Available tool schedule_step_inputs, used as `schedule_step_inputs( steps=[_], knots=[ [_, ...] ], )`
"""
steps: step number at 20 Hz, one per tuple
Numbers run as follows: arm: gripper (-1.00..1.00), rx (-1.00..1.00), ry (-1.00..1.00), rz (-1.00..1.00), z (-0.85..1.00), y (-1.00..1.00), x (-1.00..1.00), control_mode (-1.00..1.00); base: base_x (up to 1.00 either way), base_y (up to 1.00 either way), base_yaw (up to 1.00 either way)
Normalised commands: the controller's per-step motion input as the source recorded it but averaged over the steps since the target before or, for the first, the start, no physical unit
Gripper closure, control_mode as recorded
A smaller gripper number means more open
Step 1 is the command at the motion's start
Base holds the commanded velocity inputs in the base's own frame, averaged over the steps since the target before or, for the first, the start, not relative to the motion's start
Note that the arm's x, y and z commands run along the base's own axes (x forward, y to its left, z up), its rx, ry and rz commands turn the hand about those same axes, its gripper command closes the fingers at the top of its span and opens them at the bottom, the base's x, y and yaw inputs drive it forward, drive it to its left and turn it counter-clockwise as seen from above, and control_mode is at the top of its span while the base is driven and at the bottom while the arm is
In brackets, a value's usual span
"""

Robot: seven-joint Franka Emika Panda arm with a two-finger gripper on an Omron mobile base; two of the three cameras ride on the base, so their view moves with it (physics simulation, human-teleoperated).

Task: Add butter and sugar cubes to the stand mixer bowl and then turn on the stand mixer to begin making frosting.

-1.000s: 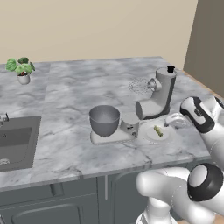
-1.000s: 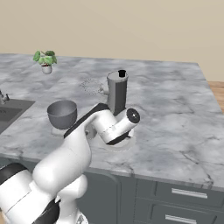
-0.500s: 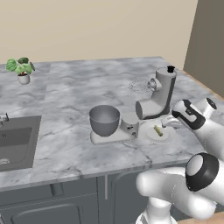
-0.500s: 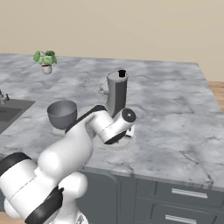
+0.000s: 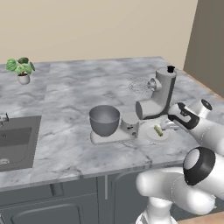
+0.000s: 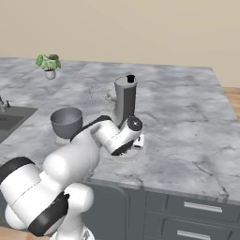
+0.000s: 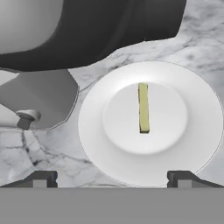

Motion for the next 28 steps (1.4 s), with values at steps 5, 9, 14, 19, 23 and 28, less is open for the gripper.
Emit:
schedule_step_inputs(
  steps=[5,9,14,19,23,28],
  knots=[
    [-1.0,0.0,0.0,0.0,-0.24,0.0,0.0,-1.0,0.0,0.0,0.0],
    [-1.0,0.0,-0.02,0.0,-0.04,0.0,0.01,-1.0,0.0,0.0,0.0],
    [-1.0,0.0,0.0,0.0,0.0,0.0,0.1,-1.0,0.0,0.0,0.0],
    [-1.0,0.0,0.0,0.0,0.0,0.0,0.17,-1.0,0.0,0.0,0.0],
    [-1.0,-0.02,0.0,0.0,-0.06,0.0,0.31,-1.0,0.0,0.0,0.0],
    [-1.0,-0.03,0.0,0.0,-0.19,0.0,0.27,-1.0,0.0,0.0,0.0]
  ],
)
